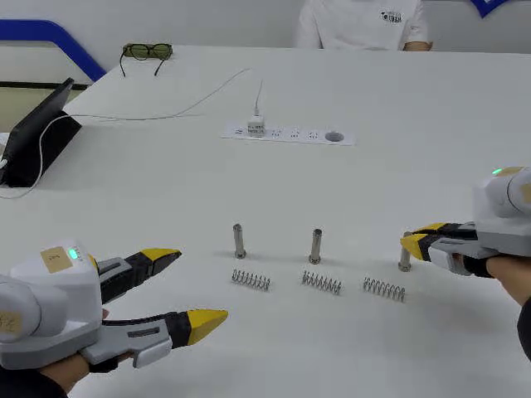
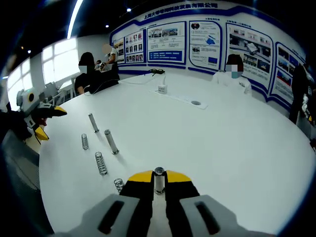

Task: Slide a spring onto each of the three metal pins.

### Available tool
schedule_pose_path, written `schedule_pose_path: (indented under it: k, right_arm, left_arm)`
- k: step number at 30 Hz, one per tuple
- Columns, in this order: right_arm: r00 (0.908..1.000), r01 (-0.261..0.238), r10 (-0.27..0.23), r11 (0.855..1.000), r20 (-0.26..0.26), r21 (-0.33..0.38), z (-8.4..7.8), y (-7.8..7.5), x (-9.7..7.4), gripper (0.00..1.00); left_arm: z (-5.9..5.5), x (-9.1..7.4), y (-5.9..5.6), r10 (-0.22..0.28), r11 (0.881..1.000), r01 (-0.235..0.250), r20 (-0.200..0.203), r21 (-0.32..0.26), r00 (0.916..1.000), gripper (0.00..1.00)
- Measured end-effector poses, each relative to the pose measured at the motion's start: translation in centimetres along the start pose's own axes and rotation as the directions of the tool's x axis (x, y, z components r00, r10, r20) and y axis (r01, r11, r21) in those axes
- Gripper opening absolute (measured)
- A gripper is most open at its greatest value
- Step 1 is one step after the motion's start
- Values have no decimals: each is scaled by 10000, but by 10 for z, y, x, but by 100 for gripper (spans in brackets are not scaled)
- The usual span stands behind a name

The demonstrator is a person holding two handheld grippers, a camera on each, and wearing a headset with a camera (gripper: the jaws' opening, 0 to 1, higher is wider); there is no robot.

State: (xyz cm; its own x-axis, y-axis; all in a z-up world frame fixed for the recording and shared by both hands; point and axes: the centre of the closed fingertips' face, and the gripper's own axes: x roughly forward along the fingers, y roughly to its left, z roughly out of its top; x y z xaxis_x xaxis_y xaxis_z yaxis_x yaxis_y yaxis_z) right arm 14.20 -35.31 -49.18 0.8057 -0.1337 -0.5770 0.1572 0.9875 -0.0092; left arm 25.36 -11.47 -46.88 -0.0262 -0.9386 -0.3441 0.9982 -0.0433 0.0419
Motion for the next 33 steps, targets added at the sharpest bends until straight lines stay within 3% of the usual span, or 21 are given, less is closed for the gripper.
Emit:
schedule_pose_path:
  k: [33]
  right_arm:
    - [9999, -103, 103, 9999, 19, -52, -4, 2, -4, 13]
  left_arm:
    - [2, 0, -3, -42, 10000, 42, 26, 37, 10000, 64]
